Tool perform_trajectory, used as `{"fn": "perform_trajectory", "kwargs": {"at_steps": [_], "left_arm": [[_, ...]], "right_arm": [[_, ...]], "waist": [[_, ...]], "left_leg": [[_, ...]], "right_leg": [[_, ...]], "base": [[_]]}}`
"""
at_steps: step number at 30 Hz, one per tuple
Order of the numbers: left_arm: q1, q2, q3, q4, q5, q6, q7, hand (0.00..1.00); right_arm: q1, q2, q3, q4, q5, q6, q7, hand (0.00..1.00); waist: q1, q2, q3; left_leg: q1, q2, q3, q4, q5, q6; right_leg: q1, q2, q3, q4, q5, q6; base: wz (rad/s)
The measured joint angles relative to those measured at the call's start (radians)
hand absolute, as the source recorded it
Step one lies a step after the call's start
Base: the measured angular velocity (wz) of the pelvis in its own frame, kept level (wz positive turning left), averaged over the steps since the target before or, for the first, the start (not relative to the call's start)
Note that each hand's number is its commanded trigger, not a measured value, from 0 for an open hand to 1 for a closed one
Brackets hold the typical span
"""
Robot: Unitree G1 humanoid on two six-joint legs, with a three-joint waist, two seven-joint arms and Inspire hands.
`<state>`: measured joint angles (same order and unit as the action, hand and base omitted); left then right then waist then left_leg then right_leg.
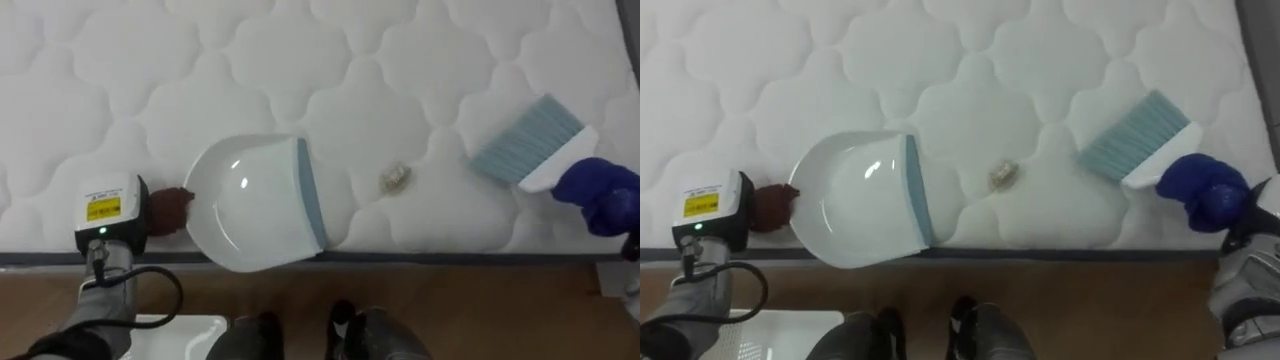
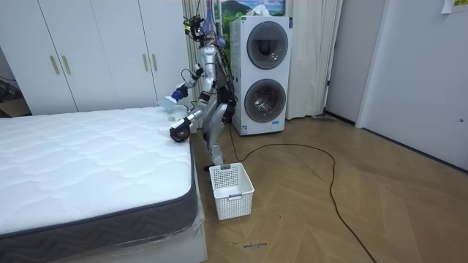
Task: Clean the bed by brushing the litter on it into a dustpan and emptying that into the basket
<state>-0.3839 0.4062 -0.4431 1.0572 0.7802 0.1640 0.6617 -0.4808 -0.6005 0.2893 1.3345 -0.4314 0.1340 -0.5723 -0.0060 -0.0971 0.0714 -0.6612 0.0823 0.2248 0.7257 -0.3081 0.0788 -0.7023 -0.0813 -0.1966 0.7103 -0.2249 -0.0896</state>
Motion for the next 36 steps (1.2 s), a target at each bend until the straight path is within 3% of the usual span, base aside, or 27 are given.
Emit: {"fn": "perform_trajectory", "kwargs": {"at_steps": [6, 11, 16, 23, 28, 36], "left_arm": [[-0.008, 0.008, 0.005, -0.004, 0.026, 0.011, 0.001, 1.0], [-0.037, 0.009, 0.028, -0.004, 0.11, 0.04, 0.003, 1.0], [-0.054, 0.009, 0.024, -0.006, 0.138, 0.046, -0.003, 1.0], [-0.072, 0.008, 0.021, -0.015, 0.138, 0.048, -0.064, 1.0], [-0.087, 0.008, 0.009, -0.021, 0.138, 0.048, -0.087, 1.0], [-0.091, 0.01, 0.009, -0.043, 0.073, 0.046, -0.134, 1.0]], "right_arm": [[-0.001, -0.017, 0.0, -0.002, -0.084, 0.022, 0.001, 1.0], [-0.033, -0.022, -0.004, -0.004, -0.338, 0.04, 0.002, 1.0], [-0.062, -0.045, 0.007, -0.018, -0.541, 0.053, 0.013, 1.0], [-0.085, -0.058, 0.136, -0.145, -0.819, 0.102, 0.104, 1.0], [-0.093, -0.077, 0.194, -0.241, -0.881, 0.131, 0.173, 1.0], [-0.081, -0.076, 0.202, -0.353, -0.856, 0.152, 0.317, 1.0]], "waist": [[-0.011, -0.006, -0.0001], [-0.01, -0.022, 0.0021], [0.01, -0.038, 0.0021], [0.025, -0.045, 0.0045], [0.042, -0.043, 0.0057], [0.045, -0.043, 0.0059]], "left_leg": [[-0.008, -0.005, -0.005, 0.001, 0.0, 0.0], [-0.014, -0.005, -0.001, 0.002, 0.0, 0.0], [-0.014, -0.002, -0.001, 0.004, 0.0, 0.0], [-0.01, -0.001, -0.002, 0.003, 0.0, 0.0], [-0.008, 0.016, -0.014, 0.001, -0.001, -0.004], [-0.006, 0.022, -0.016, -0.017, 0.001, -0.006]], "right_leg": [[-0.007, -0.002, 0.001, 0.001, 0.001, 0.002], [-0.016, -0.003, 0.002, 0.006, 0.001, 0.002], [-0.014, -0.002, -0.001, 0.002, 0.002, 0.002], [-0.006, -0.004, -0.011, -0.005, 0.002, 0.002], [0.019, -0.002, -0.057, -0.038, 0.011, -0.006], [0.033, 0.008, -0.067, -0.075, 0.019, -0.002]], "base": [[-0.01], [-0.01], [-0.01], [-0.01], [0.05], [0.02]]}}
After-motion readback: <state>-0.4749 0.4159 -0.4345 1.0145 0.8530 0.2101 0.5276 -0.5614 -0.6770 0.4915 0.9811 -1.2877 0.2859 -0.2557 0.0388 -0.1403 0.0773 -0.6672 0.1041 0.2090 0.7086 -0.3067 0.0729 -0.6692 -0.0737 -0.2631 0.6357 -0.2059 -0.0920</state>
